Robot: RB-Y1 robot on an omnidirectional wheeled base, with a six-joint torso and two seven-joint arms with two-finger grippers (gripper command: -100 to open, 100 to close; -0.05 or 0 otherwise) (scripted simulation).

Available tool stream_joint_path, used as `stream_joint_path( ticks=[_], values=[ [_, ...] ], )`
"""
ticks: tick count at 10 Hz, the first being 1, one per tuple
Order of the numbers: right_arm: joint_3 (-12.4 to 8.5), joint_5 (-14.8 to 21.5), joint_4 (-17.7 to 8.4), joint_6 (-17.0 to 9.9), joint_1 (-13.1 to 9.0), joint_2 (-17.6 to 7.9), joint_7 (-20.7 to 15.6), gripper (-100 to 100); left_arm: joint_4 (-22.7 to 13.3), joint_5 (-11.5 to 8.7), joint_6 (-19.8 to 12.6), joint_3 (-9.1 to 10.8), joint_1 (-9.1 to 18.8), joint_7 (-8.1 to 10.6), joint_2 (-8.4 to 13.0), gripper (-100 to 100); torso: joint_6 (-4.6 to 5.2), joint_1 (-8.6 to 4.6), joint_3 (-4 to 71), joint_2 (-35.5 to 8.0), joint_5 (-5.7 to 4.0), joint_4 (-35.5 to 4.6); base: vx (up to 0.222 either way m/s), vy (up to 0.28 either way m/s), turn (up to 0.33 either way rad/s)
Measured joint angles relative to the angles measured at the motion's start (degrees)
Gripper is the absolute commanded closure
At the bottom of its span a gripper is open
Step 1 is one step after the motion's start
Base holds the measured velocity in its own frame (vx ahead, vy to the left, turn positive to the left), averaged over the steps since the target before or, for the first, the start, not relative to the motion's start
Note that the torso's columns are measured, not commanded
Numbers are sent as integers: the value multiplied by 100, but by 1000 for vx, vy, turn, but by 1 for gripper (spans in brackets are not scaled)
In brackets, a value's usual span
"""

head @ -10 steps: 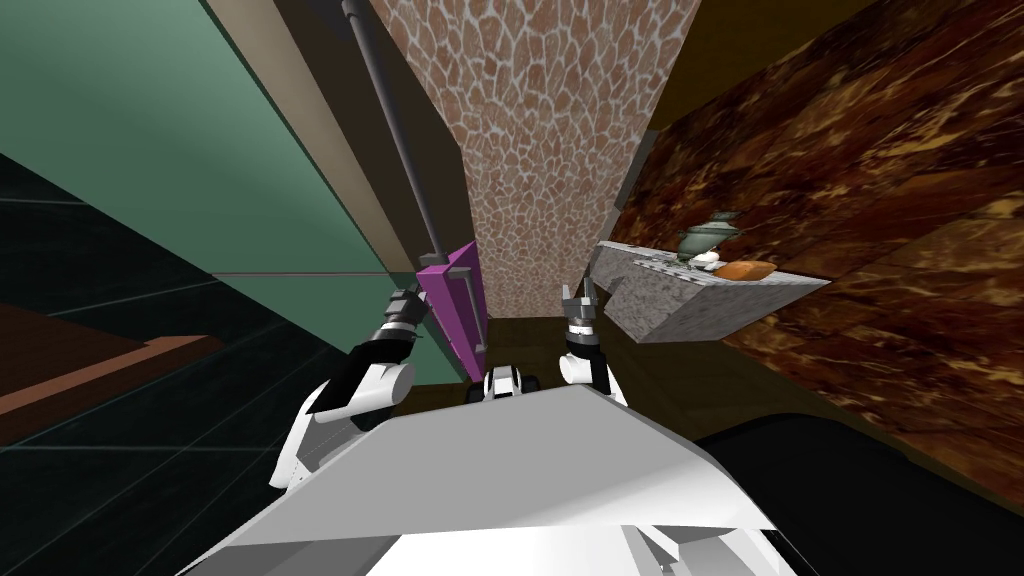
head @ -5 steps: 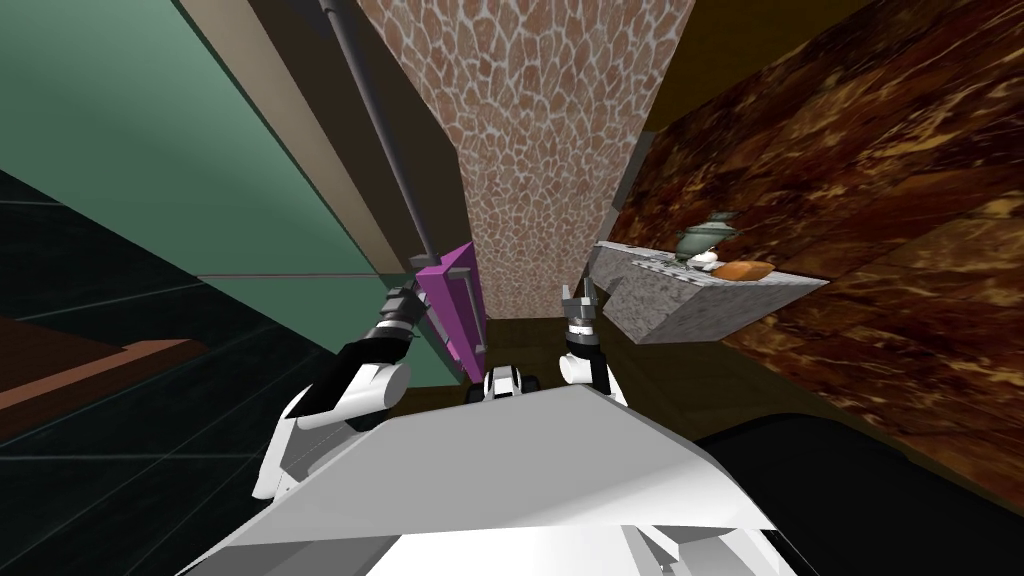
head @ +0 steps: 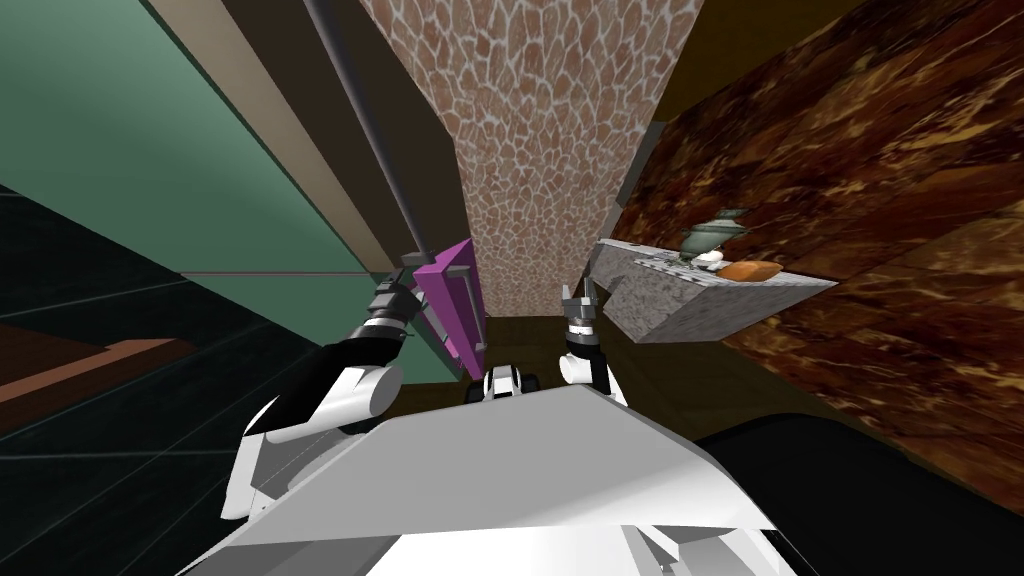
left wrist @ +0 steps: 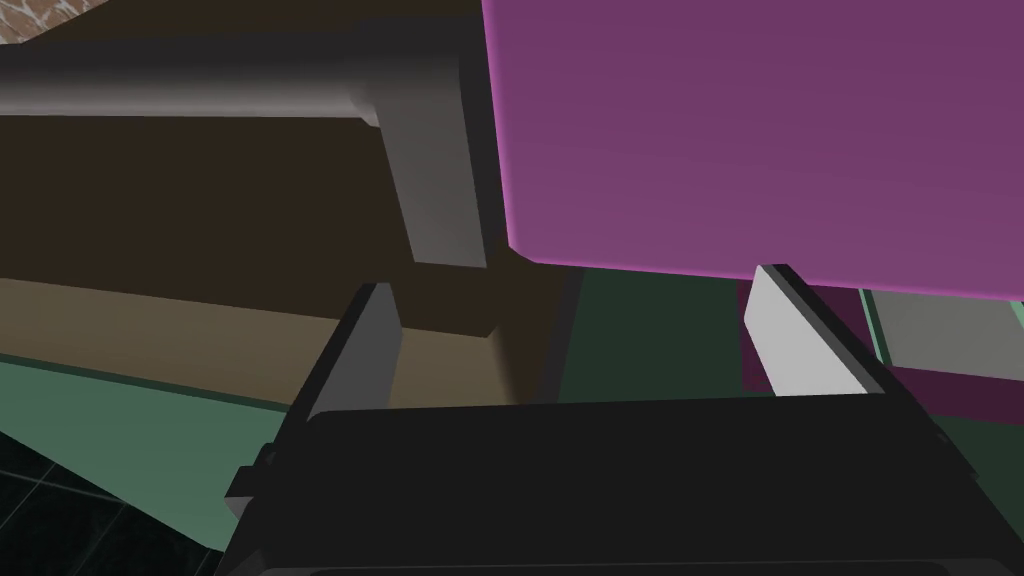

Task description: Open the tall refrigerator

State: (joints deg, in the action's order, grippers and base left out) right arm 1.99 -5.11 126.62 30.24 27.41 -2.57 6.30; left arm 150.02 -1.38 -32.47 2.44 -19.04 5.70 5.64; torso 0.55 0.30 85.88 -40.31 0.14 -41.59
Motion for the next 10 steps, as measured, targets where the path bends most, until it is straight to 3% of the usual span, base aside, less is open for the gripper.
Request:
stream_joint_path(
  ticks=[4, 5, 10],
  values=[
    [0, 0, 0, 0, 0, 0, 0, 0, -20, 4, -426, 169, 319, 88, 125, -100, 31, -46, 29, 27, -34, -18, -1, -6, 29],
    [0, 0, 0, 0, 0, 0, 0, 0, 0, 5, -443, 182, 316, 91, 129, 100, 16, -44, 8, 1, -23, -9, -6, 12, -43],
    [0, 0, 0, 0, 0, 0, 0, 0, -86, 43, -221, 17, 30, 10, -4, 100, 33, -84, 2, -28, -66, -62, -6, 6, -17]
  ],
)
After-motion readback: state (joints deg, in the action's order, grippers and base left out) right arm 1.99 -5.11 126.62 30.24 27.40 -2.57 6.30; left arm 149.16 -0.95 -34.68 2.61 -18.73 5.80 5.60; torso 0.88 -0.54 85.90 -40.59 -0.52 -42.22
